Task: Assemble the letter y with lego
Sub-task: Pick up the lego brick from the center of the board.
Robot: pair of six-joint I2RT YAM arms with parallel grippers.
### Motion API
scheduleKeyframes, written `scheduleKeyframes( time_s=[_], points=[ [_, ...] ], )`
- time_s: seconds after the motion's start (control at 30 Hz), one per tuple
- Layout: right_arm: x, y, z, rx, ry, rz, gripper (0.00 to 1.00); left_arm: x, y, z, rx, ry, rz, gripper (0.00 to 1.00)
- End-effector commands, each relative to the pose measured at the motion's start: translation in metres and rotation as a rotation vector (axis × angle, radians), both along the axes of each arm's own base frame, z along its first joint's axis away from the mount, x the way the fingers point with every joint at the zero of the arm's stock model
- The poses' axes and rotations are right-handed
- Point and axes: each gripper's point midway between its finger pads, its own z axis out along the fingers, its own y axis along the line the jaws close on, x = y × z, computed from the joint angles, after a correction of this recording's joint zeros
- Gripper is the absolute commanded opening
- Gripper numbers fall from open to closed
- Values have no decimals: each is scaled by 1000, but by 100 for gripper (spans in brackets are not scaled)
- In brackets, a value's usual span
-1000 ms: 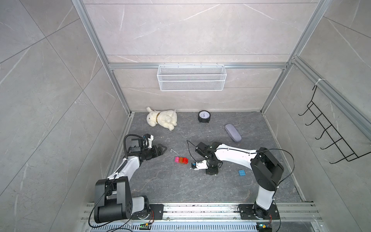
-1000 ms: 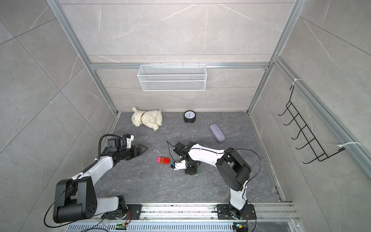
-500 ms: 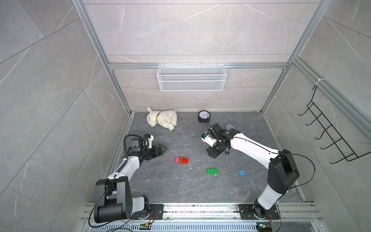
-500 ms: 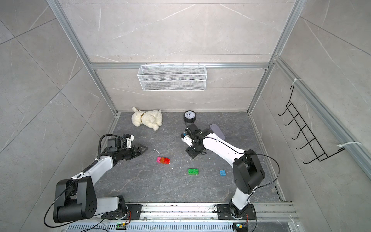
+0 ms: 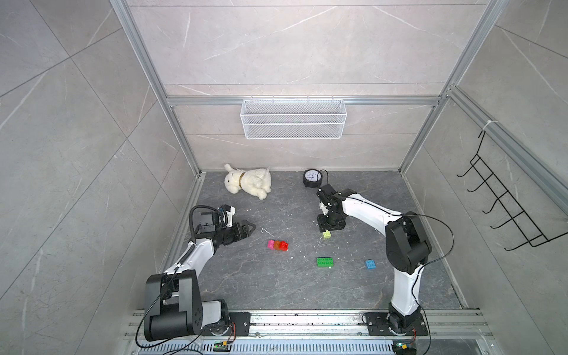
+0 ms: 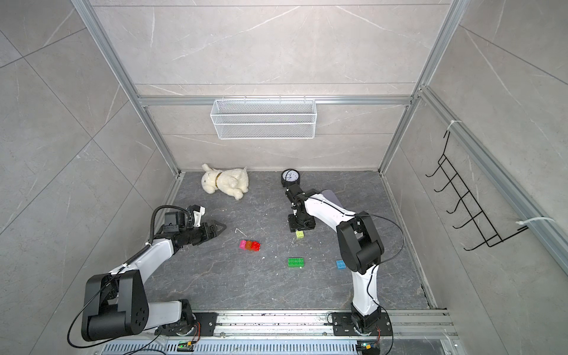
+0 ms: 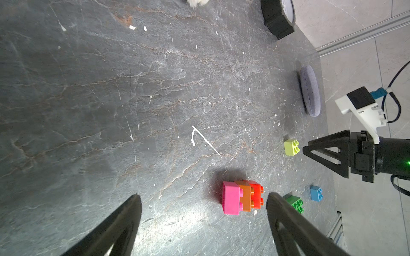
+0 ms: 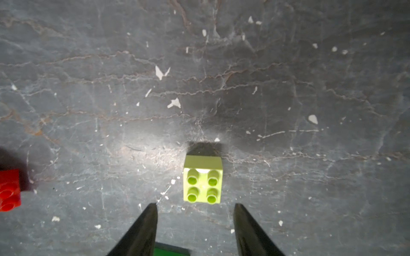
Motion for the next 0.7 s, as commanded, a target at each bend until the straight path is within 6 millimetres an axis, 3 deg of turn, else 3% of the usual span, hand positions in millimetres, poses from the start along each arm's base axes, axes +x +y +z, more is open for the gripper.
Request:
scheduleKeyframes(
  time_s=[0.0, 0.33, 0.67],
  points=[
    [1, -5, -4, -55, 24, -29, 56, 7, -1, 13, -10, -43, -13, 91],
    [-4, -10, -28, -102, 78, -10, 52, 6, -1, 12, -6, -42, -15, 91],
    [-5, -7, -34, -90, 96, -1, 42, 6, 0, 12, -2, -42, -16, 91]
  ],
)
